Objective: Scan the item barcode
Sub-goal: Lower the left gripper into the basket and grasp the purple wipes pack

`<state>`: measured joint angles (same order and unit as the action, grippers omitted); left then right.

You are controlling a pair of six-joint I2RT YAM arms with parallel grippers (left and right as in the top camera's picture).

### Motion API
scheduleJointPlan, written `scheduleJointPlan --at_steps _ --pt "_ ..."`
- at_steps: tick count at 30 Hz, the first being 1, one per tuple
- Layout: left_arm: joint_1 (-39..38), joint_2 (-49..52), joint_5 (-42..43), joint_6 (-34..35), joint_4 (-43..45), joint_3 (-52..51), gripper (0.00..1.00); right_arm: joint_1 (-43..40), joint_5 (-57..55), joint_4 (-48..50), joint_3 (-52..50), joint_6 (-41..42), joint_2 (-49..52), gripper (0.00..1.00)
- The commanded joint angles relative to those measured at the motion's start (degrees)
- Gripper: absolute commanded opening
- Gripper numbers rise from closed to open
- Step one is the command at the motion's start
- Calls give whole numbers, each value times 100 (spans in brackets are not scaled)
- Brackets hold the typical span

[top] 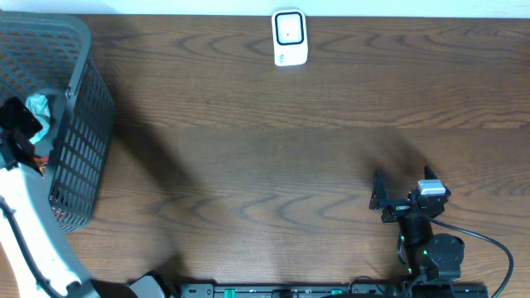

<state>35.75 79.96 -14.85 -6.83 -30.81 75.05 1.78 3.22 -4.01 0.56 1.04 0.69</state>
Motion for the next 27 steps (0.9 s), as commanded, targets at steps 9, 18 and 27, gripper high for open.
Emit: scheduleJointPlan --at_steps 9,18,27 --pt "555 715 28 -817 247 24 98 -46 35 -7 -22 81 -37 99" --pt "892 1117 531 -1709 348 22 98 -46 35 -4 -22 81 -37 99" --pt "894 1552 595 -2468 319 17 91 -46 35 -7 -22 81 -37 99"
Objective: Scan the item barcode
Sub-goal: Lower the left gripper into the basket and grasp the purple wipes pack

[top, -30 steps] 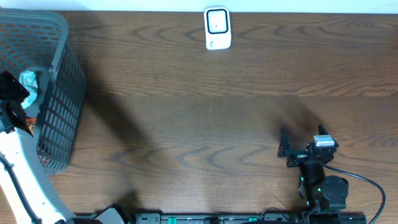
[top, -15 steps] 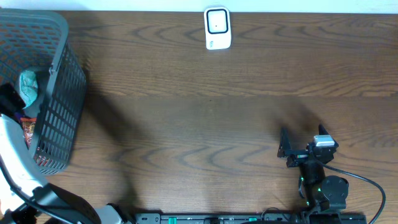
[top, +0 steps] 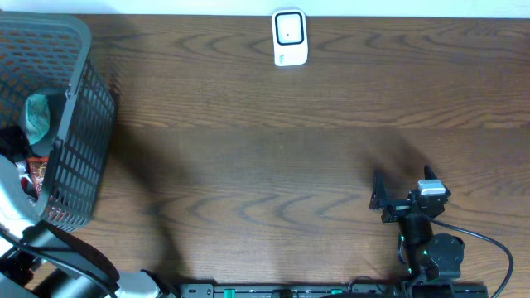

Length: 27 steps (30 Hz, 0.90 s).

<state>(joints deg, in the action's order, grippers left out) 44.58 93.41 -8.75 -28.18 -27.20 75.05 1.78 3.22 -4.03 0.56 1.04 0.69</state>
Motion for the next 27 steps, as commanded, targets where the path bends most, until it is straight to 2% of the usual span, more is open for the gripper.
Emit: scheduleJointPlan --at_steps 1,8,10,17,19,21,22,27 --pt "15 271 -68 -332 -55 20 91 -46 35 -4 -22 81 -37 99" --pt "26 732 -533 -354 -57 17 90 -46 35 -4 -22 81 -37 99" --pt "44 809 -549 -352 -57 20 86 -46 35 -4 -22 81 -37 99" --pt "127 883 -546 -350 -57 20 54 -46 35 -4 -22 81 -35 99" --pt "133 883 -544 -348 -59 20 42 -46 35 -4 -22 81 -37 99" --pt "133 883 -544 -297 -59 20 22 -46 35 -4 -22 81 -37 99" --pt "131 883 -544 -256 -61 20 8 -46 35 -4 -22 81 -37 99" --pt "131 828 -544 107 -72 20 7 -46 35 -4 -22 81 -37 99"
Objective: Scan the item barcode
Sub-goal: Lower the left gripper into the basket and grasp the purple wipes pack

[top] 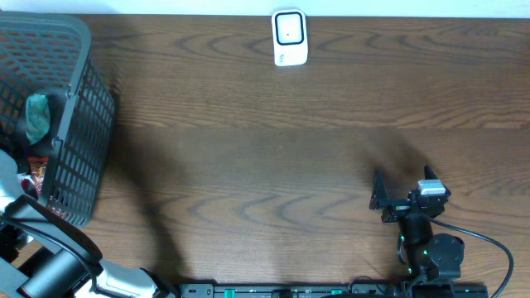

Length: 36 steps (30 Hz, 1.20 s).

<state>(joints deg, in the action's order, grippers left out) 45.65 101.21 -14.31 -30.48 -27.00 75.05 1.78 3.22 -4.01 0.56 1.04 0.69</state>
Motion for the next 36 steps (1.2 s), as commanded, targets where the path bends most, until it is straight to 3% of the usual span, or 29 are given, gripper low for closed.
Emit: scheduleJointPlan --at_steps 1,7,17,22,24,25,26,28,31,36 --pt "17 -2 13 485 -111 20 7 -46 35 -7 -22 81 -37 99" --pt "-20 -597 192 1423 -142 20 7 -46 35 -7 -22 81 -37 99" --pt "-50 -2251 3521 1650 455 20 7 -46 35 -7 -22 81 -37 99" --pt "-52 -2898 3939 3368 1108 20 7 -46 35 -7 -22 81 -37 99" --pt "-52 -2979 3939 3574 1073 20 7 -46 35 -7 -22 81 -37 99" --pt "-50 -2981 3934 3569 933 20 13 -46 35 -7 -22 81 -37 99" --pt "-50 -2968 3917 3558 809 20 38 -46 35 -7 -22 81 -37 99" --pt "-50 -2876 3866 3449 586 20 73 -46 35 -7 -22 81 -37 99" --pt "-50 -2702 3866 3086 337 20 86 -46 35 -4 -22 81 -37 99" --pt "-50 -2229 3753 2063 15 20 98 -46 35 -7 -22 81 -37 99"
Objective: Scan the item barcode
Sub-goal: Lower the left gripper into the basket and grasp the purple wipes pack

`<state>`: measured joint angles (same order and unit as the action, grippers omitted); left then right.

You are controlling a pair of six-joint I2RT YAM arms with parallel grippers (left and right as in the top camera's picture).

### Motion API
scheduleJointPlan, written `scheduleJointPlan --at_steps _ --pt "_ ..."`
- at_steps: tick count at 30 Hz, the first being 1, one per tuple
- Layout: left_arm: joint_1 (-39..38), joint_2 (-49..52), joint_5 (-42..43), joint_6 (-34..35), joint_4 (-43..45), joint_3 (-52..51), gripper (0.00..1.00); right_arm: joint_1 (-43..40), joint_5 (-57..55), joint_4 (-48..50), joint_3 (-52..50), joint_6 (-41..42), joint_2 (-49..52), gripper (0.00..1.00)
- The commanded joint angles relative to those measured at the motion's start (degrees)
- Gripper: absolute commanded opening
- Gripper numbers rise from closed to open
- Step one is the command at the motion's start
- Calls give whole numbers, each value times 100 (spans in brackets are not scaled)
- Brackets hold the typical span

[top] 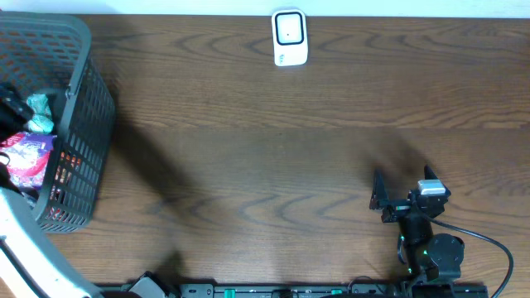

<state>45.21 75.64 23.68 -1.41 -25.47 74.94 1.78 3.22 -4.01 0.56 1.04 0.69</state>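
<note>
A pink and purple packet (26,157) shows raised inside the grey mesh basket (79,124) at the table's left edge. My left gripper (12,112) is over the basket, shut on the packet; its fingers are mostly hidden by the wrist. A teal item (38,104) sits just beside it in the basket. The white barcode scanner (290,37) stands at the far middle edge of the table. My right gripper (378,197) rests low at the front right, open and holding nothing.
Red packaging (56,192) lies at the basket's bottom behind the mesh wall. The brown wooden table (265,141) stretches between basket and scanner. The right arm's base and cable (464,236) sit at the front right.
My left gripper was down out of sight in the basket; now it is higher and further back, with the pink and purple packet showing below it. The right arm has not moved.
My left gripper hung over the basket beside the teal item. It was then lower inside the basket, mostly hidden, at the two following moments. Now it is up again with a pink and purple packet. The right arm stayed parked throughout.
</note>
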Motion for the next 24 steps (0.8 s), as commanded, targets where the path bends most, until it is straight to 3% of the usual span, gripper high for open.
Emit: scheduleJointPlan --at_steps 1,4,9,18,24 --pt "-7 439 -190 -966 -184 31 99 -46 35 -7 -22 81 -37 99" --pt "-7 927 -562 -1609 -442 31 100 -46 35 -7 -22 81 -37 99" --pt "-20 1648 -748 -2076 -688 31 100 -46 35 -7 -22 81 -37 99" --pt "-299 2577 -1368 -2439 -774 31 100 -46 35 -7 -22 81 -37 99" --pt "-612 2894 -2743 -2448 -634 31 100 -46 35 -7 -22 81 -37 99"
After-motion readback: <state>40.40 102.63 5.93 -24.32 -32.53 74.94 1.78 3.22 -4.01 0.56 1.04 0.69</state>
